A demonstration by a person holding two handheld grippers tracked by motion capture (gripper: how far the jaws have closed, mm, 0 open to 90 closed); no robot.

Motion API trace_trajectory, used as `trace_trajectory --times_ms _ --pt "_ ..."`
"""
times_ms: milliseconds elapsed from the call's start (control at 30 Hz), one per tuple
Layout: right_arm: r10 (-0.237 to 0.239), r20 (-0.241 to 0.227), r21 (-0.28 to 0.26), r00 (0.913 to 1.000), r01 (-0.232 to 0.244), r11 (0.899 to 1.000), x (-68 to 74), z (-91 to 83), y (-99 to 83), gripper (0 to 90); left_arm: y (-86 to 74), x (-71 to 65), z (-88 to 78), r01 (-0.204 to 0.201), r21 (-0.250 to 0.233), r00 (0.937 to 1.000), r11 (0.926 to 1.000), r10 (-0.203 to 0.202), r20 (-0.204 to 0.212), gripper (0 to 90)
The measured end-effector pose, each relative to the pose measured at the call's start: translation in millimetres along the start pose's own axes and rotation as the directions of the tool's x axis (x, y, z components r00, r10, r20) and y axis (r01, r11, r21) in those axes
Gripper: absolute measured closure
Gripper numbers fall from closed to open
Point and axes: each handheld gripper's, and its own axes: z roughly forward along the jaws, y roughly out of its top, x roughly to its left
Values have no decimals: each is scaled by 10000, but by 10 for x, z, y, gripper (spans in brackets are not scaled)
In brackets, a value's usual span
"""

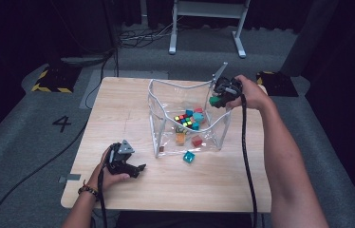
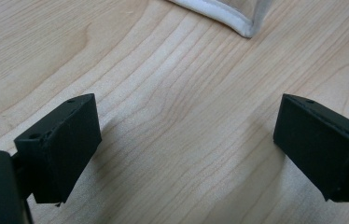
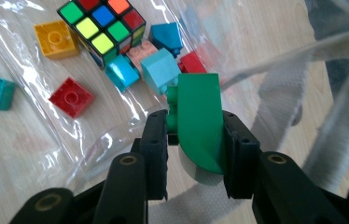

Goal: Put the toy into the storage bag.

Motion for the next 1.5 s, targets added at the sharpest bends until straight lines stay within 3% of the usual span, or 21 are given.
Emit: trace_trajectory --times_ms 200,367,467,567,667,700,733,800,967,1067,1100,1133,1167,1233,1500 --pt "78 98 -179 9999 -77 9998 -8 -28 -40 631 0 1 0 -8 -6 10000 10000 8 0 76" --pt "253 -101 -961 9996 -262 9950 3 -66 -94 597 0 0 -1 -1 11 10000 10000 1 9 76" --pt "481 -123 -1937 9988 -496 9798 25 -116 -149 567 1 1 -1 -4 12 10000 10000 4 6 76" --pt "716 11 -2754 9974 -685 9589 69 -168 -194 532 1 1 -1 -5 11 10000 10000 5 5 76" --pt "1143 256 -3569 9931 -977 9290 136 -263 -259 499 0 0 -2 2 25 10000 10000 -2 7 76" --pt "1419 284 -4058 9895 -1183 9063 160 -302 -299 488 1 1 -1 -6 12 10000 10000 6 3 76" --pt "1528 400 -4253 9875 -1215 8968 176 -332 -323 470 1 1 -1 -4 13 10000 10000 4 7 76" --pt "1792 544 -4826 9823 -1312 8660 220 -413 -401 443 1 1 -1 -11 13 10000 10000 11 4 76" --pt "2551 548 -5587 9654 -1821 8092 334 -544 -605 386 0 0 -2 0 23 10000 10000 0 5 76" --pt "3011 565 -6076 9519 -2065 7669 440 -615 -773 345 1 0 -1 -3 14 10000 10000 3 7 76" --pt "3109 591 -6179 9486 -2098 7577 463 -631 -811 338 1 2 0 -22 -12 10000 10000 22 -2 76" --pt "3356 734 -6338 9391 -2158 7427 501 -658 -871 330 1 0 -1 -5 13 10000 10000 5 6 76" --pt "3356 734 -6338 9391 -2158 7427 501 -658 -871 330 1 0 -1 -5 13 10000 10000 5 6 76" --pt "3560 673 -6577 9320 -2269 7183 580 -711 -1023 325 1 0 -1 -6 14 10000 10000 6 5 76" --pt "3527 540 -6777 9342 -2251 7000 842 -684 -1332 327 0 0 -1 -1 17 10000 10000 1 0 76"
